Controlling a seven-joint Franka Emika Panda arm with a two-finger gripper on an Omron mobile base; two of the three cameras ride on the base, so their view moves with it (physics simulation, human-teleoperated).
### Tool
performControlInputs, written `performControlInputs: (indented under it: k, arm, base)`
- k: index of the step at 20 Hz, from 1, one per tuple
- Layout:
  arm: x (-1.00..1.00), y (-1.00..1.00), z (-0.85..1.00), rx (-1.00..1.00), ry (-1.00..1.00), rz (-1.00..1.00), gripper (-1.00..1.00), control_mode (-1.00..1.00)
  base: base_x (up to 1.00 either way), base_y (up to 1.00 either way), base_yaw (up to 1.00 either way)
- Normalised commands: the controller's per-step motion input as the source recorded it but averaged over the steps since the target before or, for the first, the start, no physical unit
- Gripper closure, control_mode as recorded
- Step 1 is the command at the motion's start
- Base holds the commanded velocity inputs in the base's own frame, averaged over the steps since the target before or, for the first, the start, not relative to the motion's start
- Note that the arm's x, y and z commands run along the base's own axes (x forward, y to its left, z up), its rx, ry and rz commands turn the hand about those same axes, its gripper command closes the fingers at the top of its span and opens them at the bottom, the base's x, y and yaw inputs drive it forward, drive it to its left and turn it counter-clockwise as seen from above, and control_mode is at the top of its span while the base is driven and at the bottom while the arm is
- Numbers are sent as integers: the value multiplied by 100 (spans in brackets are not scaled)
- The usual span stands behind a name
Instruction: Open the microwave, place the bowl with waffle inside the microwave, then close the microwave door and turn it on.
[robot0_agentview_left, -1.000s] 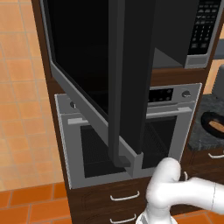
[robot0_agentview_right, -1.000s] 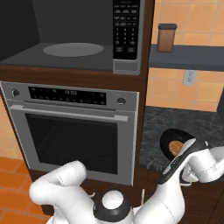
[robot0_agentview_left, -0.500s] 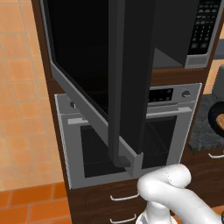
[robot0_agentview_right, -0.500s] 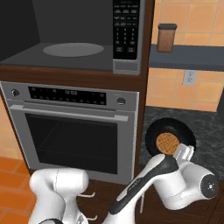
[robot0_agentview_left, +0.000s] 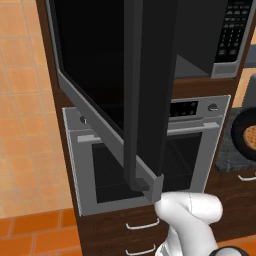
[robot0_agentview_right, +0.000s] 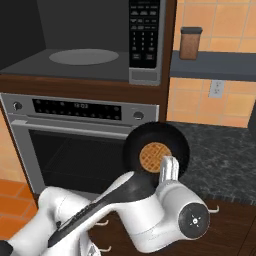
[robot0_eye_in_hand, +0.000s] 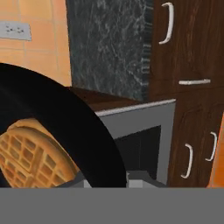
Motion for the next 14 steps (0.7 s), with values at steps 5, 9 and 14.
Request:
performControlInputs:
  k: [5,9,14]
  arm:
    - [-46,99,90,-24,-4,28,100,-100]
    - [3,100,100,-13,-17,12,100,-100]
    - [4,100,100,-14,-12,4,100,-100]
  base:
    - [0,0,0]
    - [0,0,0]
    - [0,0,0]
